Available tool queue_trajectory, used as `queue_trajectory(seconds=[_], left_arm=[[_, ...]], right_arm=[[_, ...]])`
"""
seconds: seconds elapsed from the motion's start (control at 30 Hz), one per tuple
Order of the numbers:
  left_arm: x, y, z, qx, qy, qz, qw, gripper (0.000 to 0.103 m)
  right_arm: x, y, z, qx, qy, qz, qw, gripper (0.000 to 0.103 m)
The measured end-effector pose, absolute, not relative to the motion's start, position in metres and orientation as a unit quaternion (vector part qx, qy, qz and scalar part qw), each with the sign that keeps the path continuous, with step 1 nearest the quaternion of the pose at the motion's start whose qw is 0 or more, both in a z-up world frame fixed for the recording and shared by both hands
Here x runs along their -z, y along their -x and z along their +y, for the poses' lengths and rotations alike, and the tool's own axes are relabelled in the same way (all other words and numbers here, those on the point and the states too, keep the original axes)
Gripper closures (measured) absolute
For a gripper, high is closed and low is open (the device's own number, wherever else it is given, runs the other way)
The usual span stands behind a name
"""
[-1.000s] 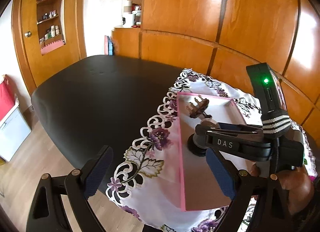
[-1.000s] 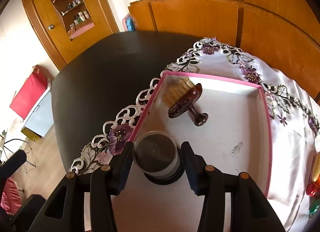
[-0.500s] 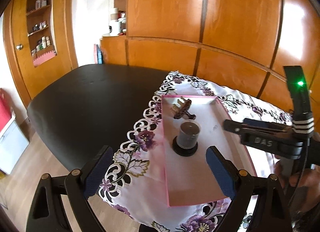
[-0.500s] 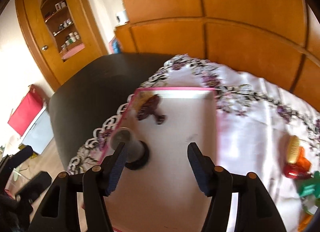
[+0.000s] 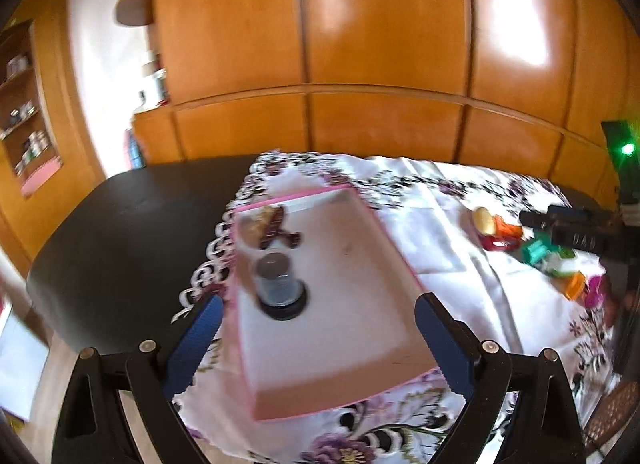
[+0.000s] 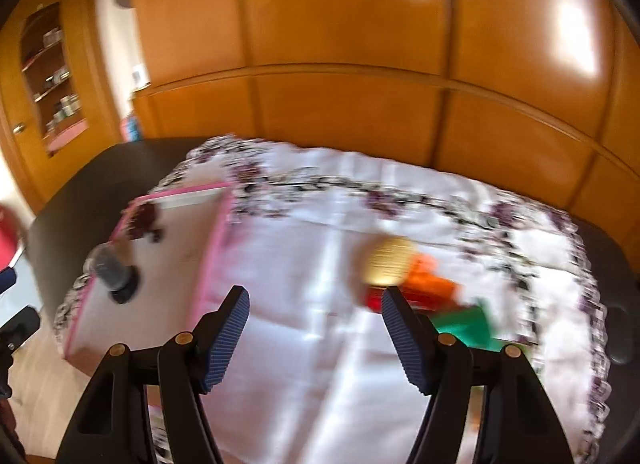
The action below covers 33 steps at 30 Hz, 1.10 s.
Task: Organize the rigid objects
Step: 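Reach the left tool to the green plastic piece and grasp it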
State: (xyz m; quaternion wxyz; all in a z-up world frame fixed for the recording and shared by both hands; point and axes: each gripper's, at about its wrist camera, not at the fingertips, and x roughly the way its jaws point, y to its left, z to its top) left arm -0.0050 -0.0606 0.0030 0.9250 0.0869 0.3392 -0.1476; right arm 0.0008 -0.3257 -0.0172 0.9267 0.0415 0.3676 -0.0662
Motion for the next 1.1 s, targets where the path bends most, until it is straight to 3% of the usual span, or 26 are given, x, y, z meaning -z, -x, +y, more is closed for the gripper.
queue_trajectory(seconds=[0.43,0.57,0.83,1.1], left_arm=[[0.009,0.006,-0.132,0.227,-0.125,0.364,0.895,0.006],[0.014,0.000,-0.153,0.263,-0.105,0.389,0.877,0.006],[0.032,-0.009,-0.217,0.326,-0.093,0.431,0.836,0.007],[0.053,-0.019,-0.294,0.405,-0.136,0.435,0.792,0.025]], right_arm=[[0.023,0.062,-0.466,0.235,-0.129,0.334,0.904,0.028],[0.033,0.080,-0.500,0.280,-0.207,0.315,0.883,0.028],[0.040,0.093,-0.520,0.285,-0.267,0.306,0.868,0.028],[0.045,0.093,-0.524,0.268,-0.298,0.305,0.864,0.028]])
